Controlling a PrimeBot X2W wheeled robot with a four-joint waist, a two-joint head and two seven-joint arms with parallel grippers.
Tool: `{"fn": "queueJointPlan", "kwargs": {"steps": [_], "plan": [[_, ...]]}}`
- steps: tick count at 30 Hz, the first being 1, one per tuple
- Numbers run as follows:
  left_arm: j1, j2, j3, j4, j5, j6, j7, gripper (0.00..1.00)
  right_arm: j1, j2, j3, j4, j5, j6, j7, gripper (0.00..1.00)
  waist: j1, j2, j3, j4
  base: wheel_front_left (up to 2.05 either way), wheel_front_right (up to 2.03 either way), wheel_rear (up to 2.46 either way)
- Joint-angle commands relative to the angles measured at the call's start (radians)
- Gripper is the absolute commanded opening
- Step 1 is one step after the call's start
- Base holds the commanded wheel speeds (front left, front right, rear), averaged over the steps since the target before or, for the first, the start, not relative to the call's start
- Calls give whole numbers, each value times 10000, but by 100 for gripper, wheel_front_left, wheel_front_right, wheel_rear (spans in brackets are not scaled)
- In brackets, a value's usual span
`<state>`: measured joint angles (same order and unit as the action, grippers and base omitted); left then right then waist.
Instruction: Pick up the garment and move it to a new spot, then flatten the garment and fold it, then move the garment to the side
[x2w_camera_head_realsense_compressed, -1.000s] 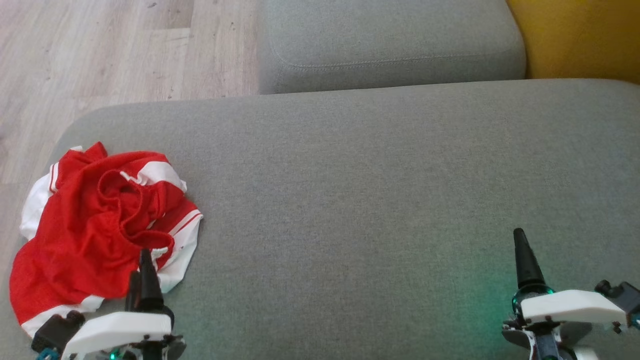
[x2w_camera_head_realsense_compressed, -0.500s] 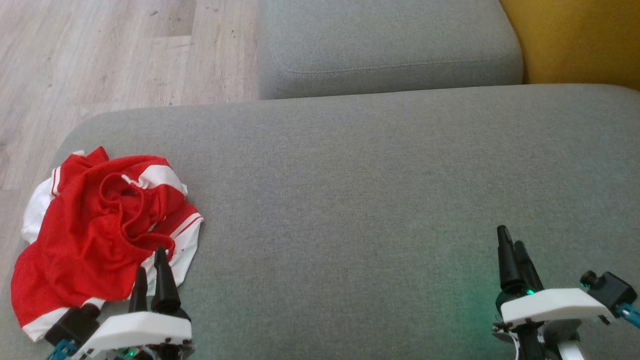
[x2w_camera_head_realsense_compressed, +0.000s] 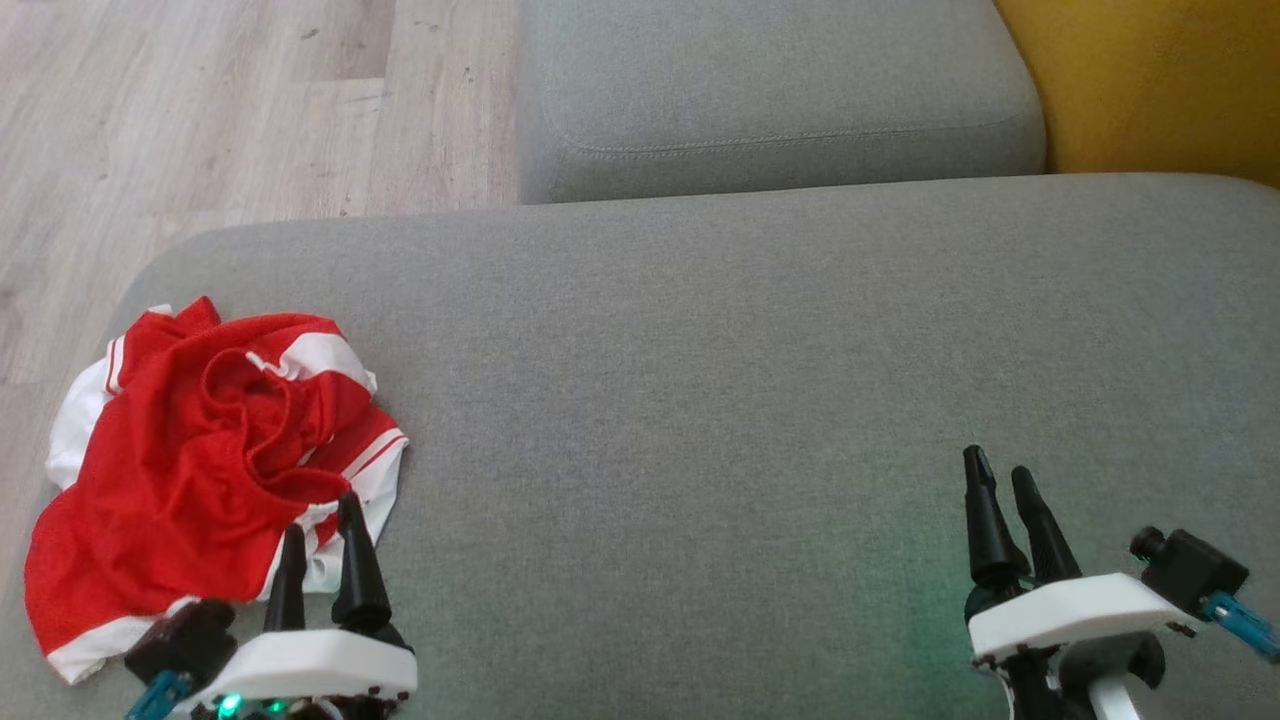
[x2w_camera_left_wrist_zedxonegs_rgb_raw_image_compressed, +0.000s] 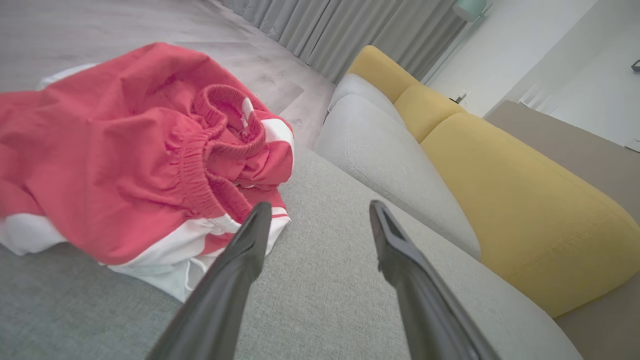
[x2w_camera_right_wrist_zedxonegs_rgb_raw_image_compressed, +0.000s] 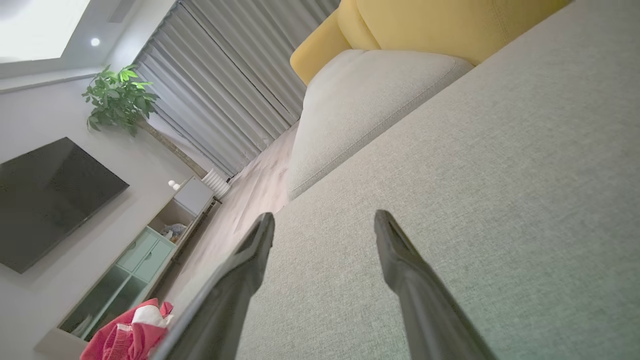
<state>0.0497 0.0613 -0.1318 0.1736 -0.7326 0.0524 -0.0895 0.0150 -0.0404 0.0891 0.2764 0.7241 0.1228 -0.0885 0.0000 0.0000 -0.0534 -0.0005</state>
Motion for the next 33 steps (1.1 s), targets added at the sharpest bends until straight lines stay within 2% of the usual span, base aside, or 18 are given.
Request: {"fn": "queueJointPlan", "kwargs": {"steps": [1,14,33], "plan": [[-292,192,111,-440,290,37,-116,100,-189,-60,189,-404,-273,43,-117,100,0,0,-5,0,0,0,0],[-177,385,-390,-789,2091,337,-526,100,-119,-70,579,-509,-2057,53,-530,100,0,0,-122,-45,0,0,0],[47,262,-740,-613,4236,364,-1084,100,61,-83,804,-586,-4418,65,-1091,100,0,0,-345,-110,0,0,0]]}}
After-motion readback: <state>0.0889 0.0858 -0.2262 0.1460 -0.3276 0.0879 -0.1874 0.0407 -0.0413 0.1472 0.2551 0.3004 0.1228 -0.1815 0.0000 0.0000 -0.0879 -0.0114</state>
